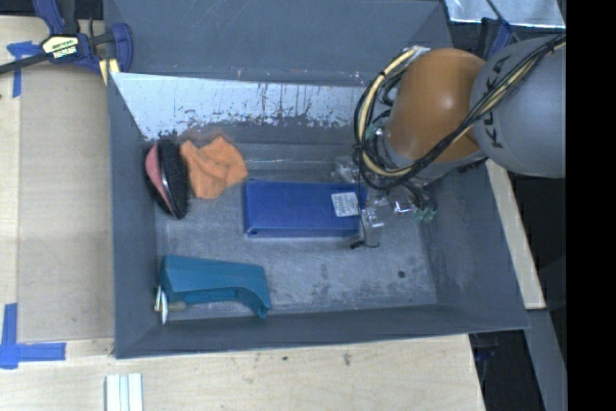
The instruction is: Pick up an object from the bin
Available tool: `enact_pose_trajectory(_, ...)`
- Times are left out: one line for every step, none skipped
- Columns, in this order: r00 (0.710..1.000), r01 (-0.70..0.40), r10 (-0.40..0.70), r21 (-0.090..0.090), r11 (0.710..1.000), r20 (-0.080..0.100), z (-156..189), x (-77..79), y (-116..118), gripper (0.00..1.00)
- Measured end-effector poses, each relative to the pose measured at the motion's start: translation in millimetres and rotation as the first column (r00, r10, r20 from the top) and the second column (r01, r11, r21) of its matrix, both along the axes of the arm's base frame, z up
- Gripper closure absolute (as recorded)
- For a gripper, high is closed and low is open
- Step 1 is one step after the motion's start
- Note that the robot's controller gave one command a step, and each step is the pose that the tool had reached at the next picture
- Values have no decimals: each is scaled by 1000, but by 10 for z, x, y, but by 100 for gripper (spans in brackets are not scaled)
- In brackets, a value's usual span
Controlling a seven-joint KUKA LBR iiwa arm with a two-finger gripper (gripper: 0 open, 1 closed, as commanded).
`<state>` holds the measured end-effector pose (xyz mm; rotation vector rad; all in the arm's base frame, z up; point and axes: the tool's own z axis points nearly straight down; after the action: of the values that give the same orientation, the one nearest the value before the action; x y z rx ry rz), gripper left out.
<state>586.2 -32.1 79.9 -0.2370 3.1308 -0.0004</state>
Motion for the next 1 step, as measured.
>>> enact_pose_trajectory(996,-85,85,0,996,-1,-88,-14,-107,100)
